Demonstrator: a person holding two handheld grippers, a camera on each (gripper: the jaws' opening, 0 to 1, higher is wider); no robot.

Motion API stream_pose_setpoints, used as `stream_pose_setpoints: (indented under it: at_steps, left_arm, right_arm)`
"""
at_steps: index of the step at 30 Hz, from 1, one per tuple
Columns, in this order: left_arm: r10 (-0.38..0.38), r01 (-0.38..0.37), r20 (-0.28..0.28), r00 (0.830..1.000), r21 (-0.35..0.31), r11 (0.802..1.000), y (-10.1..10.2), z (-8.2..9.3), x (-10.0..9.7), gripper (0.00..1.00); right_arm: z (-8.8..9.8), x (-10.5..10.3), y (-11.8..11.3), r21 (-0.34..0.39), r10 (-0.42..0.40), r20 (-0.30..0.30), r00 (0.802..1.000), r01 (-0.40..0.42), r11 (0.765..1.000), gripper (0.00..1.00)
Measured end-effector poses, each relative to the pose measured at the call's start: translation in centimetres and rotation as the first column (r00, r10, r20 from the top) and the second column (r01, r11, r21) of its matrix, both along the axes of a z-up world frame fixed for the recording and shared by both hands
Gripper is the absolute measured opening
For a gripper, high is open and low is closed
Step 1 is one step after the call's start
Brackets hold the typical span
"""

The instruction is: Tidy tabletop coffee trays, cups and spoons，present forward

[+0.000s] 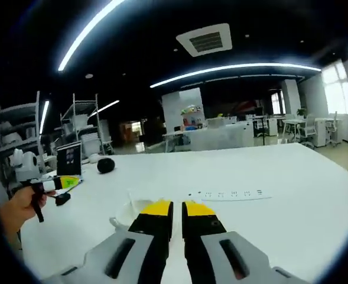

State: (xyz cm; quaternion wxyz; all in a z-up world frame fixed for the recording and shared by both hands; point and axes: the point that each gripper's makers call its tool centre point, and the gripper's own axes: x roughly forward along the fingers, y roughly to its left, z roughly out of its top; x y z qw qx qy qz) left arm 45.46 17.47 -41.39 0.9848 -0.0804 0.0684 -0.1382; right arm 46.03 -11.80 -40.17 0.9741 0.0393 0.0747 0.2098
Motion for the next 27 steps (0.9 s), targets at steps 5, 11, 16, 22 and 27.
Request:
stream_pose_setpoints:
  at_steps: [5,11,16,22,27]
  left_arm:
    - [0.061,-0.06,0.077,0.995,-0.014,0.998,2.7,1.8,-2.5,0.08]
    - [0.128,-0.13,0.126,0.984,0.013,0.991,5.3,2.3,-5.4,0.08]
    - [0.173,-0.178,0.147,0.974,0.022,0.984,6.7,2.3,-7.2,0.08]
    - [0.161,-0.17,0.162,0.974,0.047,0.984,6.8,1.3,-8.7,0.08]
    - [0.183,-0.199,0.19,0.965,0.068,0.978,7.6,0.8,-10.1,0.08]
  right_arm:
    - [2.4,-1.8,-3.0,-0.031,-0.06,0.126,0.99,0.065,0.997,0.08]
    - [3.2,-4.3,-6.1,0.052,-0.121,0.153,0.981,0.115,0.992,0.08]
    - [3.5,-6.2,-7.5,0.03,-0.156,0.181,0.971,0.153,0.988,0.08]
    - [3.2,-8.8,-8.8,0.0,-0.181,0.215,0.96,0.185,0.983,0.08]
    - [2.3,-10.6,-10.3,-0.041,-0.216,0.255,0.943,0.233,0.972,0.08]
